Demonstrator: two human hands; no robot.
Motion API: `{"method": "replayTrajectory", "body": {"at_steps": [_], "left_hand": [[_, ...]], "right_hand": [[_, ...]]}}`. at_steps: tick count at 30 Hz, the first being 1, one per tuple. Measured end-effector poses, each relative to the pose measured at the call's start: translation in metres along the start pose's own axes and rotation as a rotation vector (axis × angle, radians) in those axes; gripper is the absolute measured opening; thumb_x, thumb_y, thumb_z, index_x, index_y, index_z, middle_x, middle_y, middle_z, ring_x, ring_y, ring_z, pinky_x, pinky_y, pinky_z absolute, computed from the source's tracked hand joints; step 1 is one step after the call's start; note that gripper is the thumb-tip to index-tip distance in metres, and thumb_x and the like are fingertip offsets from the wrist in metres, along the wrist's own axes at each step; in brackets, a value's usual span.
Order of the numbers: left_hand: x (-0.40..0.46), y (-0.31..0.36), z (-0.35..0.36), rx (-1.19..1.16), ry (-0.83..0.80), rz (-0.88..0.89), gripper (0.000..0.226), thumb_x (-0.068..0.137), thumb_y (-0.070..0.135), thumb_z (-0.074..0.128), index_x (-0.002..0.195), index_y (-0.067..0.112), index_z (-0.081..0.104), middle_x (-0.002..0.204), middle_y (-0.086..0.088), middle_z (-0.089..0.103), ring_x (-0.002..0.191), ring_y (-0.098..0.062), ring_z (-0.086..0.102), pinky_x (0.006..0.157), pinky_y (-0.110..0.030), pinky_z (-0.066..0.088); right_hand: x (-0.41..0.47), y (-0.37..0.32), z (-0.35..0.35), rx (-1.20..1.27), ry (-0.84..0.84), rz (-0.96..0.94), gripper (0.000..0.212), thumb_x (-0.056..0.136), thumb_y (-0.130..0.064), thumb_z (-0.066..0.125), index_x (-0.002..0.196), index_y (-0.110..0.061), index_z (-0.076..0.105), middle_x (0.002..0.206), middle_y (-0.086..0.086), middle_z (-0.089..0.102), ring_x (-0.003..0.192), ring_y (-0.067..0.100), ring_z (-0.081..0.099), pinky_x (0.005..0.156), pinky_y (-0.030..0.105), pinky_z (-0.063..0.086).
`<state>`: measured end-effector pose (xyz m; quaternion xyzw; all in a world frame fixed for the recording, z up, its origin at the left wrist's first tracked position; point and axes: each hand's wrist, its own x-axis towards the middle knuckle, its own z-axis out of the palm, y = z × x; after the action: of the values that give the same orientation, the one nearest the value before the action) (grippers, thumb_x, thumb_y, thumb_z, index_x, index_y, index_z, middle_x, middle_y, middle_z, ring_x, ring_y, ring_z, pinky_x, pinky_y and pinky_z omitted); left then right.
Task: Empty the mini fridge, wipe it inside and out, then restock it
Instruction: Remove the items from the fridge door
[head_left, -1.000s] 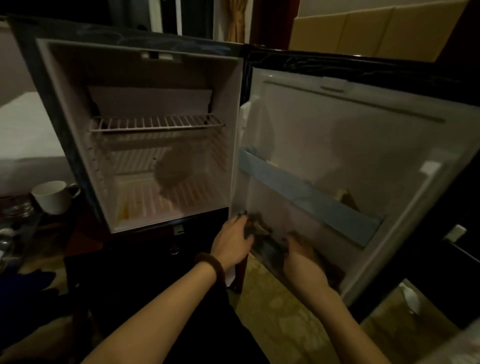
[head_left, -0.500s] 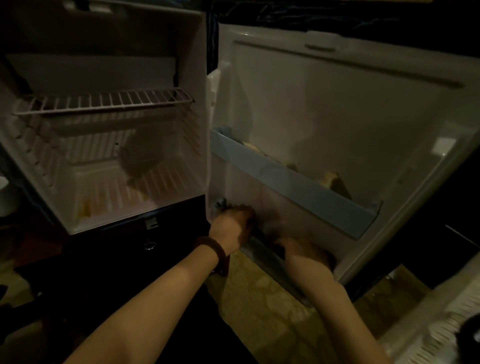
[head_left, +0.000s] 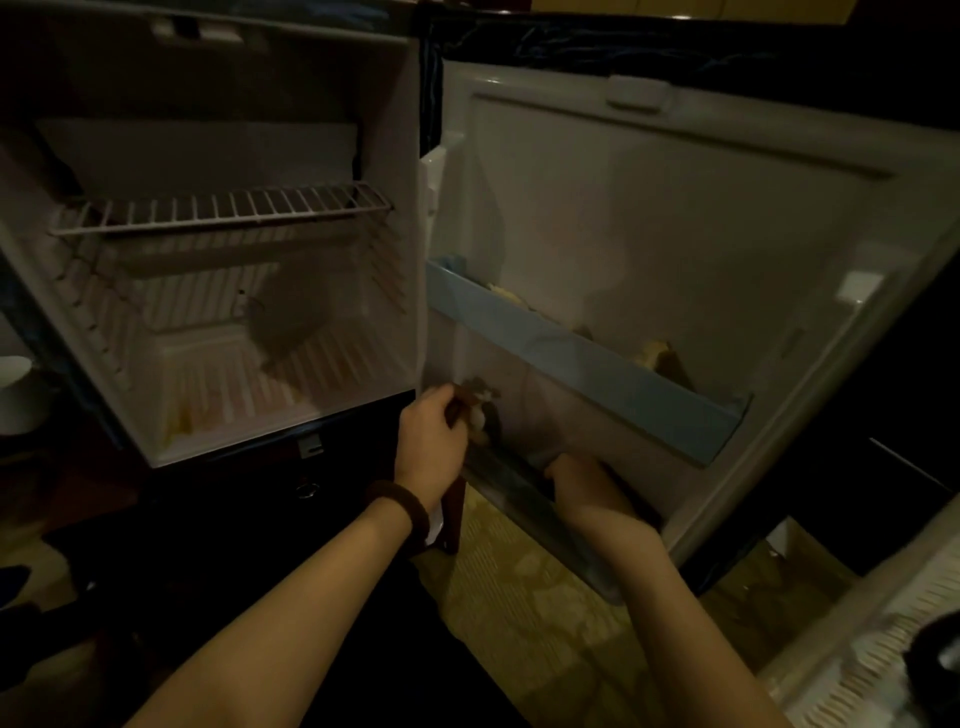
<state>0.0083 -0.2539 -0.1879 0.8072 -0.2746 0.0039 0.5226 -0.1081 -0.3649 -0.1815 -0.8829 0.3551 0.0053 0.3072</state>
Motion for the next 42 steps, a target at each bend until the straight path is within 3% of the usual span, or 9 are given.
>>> {"method": "replayTrajectory", "body": {"at_steps": [5, 7, 9, 11, 18, 22, 30, 35, 42], "left_hand": [[-0.007, 0.006, -0.010, -0.068, 0.060, 0.000, 0.017, 0.088, 0.003, 0.056, 0.085, 0.018, 0.062, 0.089, 0.003, 0.061, 0.082, -0.004, 0.054, 0.066, -0.004, 0.039], [-0.008, 0.008, -0.017, -0.125, 0.100, -0.015, 0.013, 0.088, 0.006, 0.058, 0.085, 0.018, 0.062, 0.089, 0.003, 0.063, 0.085, -0.006, 0.056, 0.069, -0.009, 0.039], [-0.008, 0.010, -0.029, -0.170, 0.148, -0.032, 0.012, 0.087, 0.007, 0.059, 0.084, 0.018, 0.062, 0.086, 0.006, 0.061, 0.080, -0.001, 0.055, 0.067, -0.006, 0.040], [-0.006, 0.011, -0.042, -0.211, 0.197, -0.038, 0.013, 0.086, 0.005, 0.060, 0.083, 0.017, 0.062, 0.081, 0.009, 0.060, 0.077, 0.002, 0.053, 0.064, -0.001, 0.040], [-0.011, 0.009, -0.094, -0.289, 0.338, -0.003, 0.021, 0.085, 0.003, 0.061, 0.076, 0.022, 0.060, 0.077, 0.010, 0.062, 0.076, -0.001, 0.059, 0.065, -0.011, 0.047], [-0.021, 0.002, -0.126, -0.339, 0.405, -0.002, 0.030, 0.085, 0.001, 0.061, 0.074, 0.028, 0.059, 0.080, 0.007, 0.064, 0.082, -0.009, 0.062, 0.072, -0.018, 0.049], [-0.075, -0.036, -0.225, -0.331, 0.638, -0.080, 0.028, 0.084, 0.000, 0.062, 0.073, 0.026, 0.061, 0.080, 0.007, 0.066, 0.079, -0.006, 0.063, 0.074, -0.020, 0.051], [-0.143, -0.082, -0.301, -0.270, 0.817, -0.197, 0.026, 0.085, 0.002, 0.062, 0.076, 0.026, 0.061, 0.083, 0.005, 0.067, 0.084, -0.009, 0.064, 0.073, -0.019, 0.050], [-0.255, -0.137, -0.384, -0.017, 1.064, -0.382, 0.013, 0.084, 0.005, 0.064, 0.080, 0.017, 0.062, 0.078, 0.008, 0.063, 0.073, 0.001, 0.058, 0.064, -0.009, 0.046]], "right_hand": [[-0.009, -0.016, -0.003, 0.142, 0.086, -0.093, 0.025, 0.097, -0.015, 0.043, 0.114, -0.017, 0.061, 0.120, 0.003, 0.057, 0.096, 0.011, 0.048, 0.085, 0.023, 0.035], [-0.015, -0.025, -0.006, 0.199, 0.185, -0.169, 0.027, 0.094, -0.010, 0.048, 0.118, -0.014, 0.061, 0.115, -0.002, 0.058, 0.105, 0.011, 0.051, 0.094, 0.019, 0.034], [-0.022, -0.034, -0.009, 0.385, 0.249, -0.224, 0.025, 0.089, -0.007, 0.057, 0.111, -0.015, 0.064, 0.105, -0.006, 0.061, 0.099, 0.007, 0.055, 0.101, 0.025, 0.040], [-0.029, -0.043, -0.010, 0.563, 0.277, -0.267, 0.028, 0.084, -0.004, 0.063, 0.109, -0.017, 0.063, 0.097, -0.008, 0.064, 0.094, 0.008, 0.060, 0.093, 0.031, 0.049], [-0.039, -0.076, 0.003, 0.773, 0.303, -0.363, 0.030, 0.083, -0.001, 0.064, 0.098, -0.026, 0.062, 0.090, -0.013, 0.063, 0.088, 0.001, 0.059, 0.076, 0.016, 0.047], [-0.043, -0.098, 0.018, 0.849, 0.227, -0.385, 0.031, 0.083, 0.000, 0.063, 0.089, -0.030, 0.065, 0.094, -0.003, 0.068, 0.093, 0.011, 0.063, 0.085, 0.028, 0.050], [-0.072, -0.182, 0.095, 0.899, -0.103, -0.522, 0.011, 0.084, -0.004, 0.064, 0.079, -0.014, 0.067, 0.069, -0.002, 0.064, 0.059, -0.001, 0.057, 0.060, 0.014, 0.047], [-0.111, -0.250, 0.184, 0.732, -0.333, -0.665, 0.017, 0.083, -0.008, 0.067, 0.069, -0.017, 0.063, 0.064, 0.000, 0.062, 0.064, 0.012, 0.056, 0.065, 0.028, 0.045], [-0.185, -0.313, 0.290, 0.495, -0.582, -0.786, 0.018, 0.083, -0.025, 0.070, 0.067, -0.020, 0.064, 0.066, 0.002, 0.063, 0.062, 0.012, 0.056, 0.059, 0.028, 0.043]]}}
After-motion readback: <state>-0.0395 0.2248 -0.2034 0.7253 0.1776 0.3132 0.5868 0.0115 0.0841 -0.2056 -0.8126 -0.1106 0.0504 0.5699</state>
